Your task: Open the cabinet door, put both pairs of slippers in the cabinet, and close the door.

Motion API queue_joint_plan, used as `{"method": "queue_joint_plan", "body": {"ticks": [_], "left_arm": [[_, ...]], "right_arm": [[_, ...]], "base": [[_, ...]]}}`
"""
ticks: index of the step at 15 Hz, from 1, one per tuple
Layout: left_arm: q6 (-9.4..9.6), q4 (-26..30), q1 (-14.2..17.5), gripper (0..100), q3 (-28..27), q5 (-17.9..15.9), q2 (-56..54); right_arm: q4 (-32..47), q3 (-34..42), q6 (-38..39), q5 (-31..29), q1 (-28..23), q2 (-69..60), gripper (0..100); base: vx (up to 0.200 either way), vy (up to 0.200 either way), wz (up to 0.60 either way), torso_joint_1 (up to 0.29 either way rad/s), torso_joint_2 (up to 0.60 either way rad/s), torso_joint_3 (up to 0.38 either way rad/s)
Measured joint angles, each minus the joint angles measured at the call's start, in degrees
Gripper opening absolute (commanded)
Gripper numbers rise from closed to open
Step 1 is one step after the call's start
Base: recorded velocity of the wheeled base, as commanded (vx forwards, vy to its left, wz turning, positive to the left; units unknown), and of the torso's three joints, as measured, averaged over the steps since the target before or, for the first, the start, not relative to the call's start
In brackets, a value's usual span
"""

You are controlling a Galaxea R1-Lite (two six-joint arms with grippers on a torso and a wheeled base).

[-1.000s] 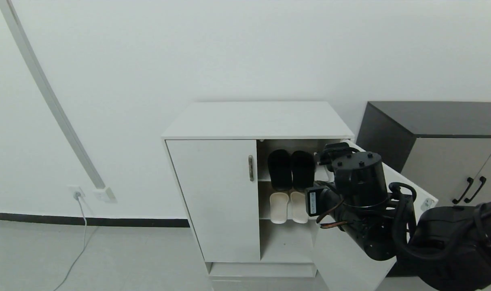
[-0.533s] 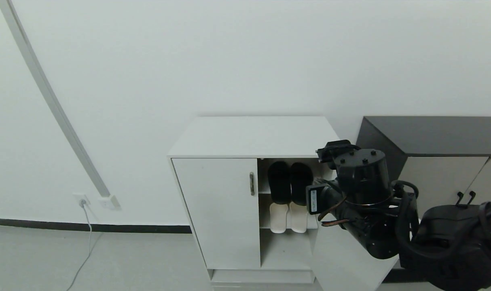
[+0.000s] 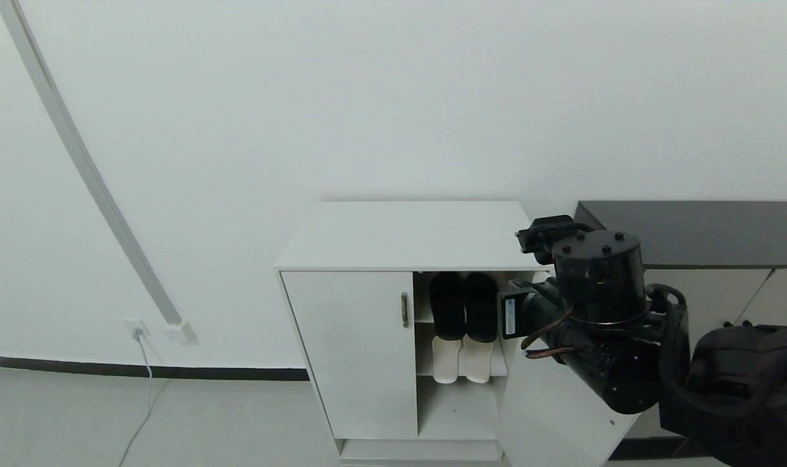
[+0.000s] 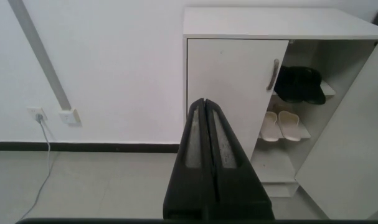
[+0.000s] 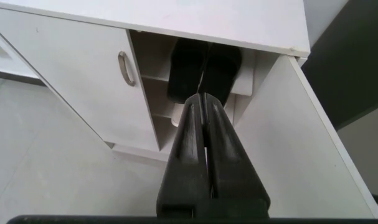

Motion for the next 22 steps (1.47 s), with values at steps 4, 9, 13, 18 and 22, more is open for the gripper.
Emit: {"method": "queue_joint_plan", "body": {"ticks": [4, 9, 13, 18, 22], "left_arm": [[-0.05, 0.0, 0.0, 0, 0.0, 0.0, 0.0], [0.27, 0.0, 0.07, 0, 0.0, -0.02, 0.0], [0.27, 0.0, 0.02, 0, 0.0, 0.0, 0.0], [0.22, 0.0, 0.05, 0, 0.0, -0.02, 0.0], [0.22, 0.0, 0.07, 0, 0.0, -0.02, 0.0]], "right_arm": [[0.0, 0.33, -0.18, 0.15, 0.17, -0.2, 0], [-0.9, 0.84, -0.38, 0.35, -0.09, -0.32, 0], [-1.04, 0.85, -0.98, 0.28, -1.12, -0.2, 0], [-1.78, 0.85, -1.0, 0.26, -1.51, 0.35, 0], [-1.87, 0.82, -1.78, 0.28, -2.61, 1.01, 0]], "base": [[0.0, 0.0, -0.15, 0.002, 0.0, 0.001], [0.0, 0.0, -0.6, 0.004, 0.0, 0.0], [0.0, 0.0, 0.0, 0.0, 0.0, 0.0], [-0.16, 0.0, 0.0, 0.006, 0.0, -0.002], [-0.1, 0.0, 0.0, -0.007, 0.0, 0.002]]}}
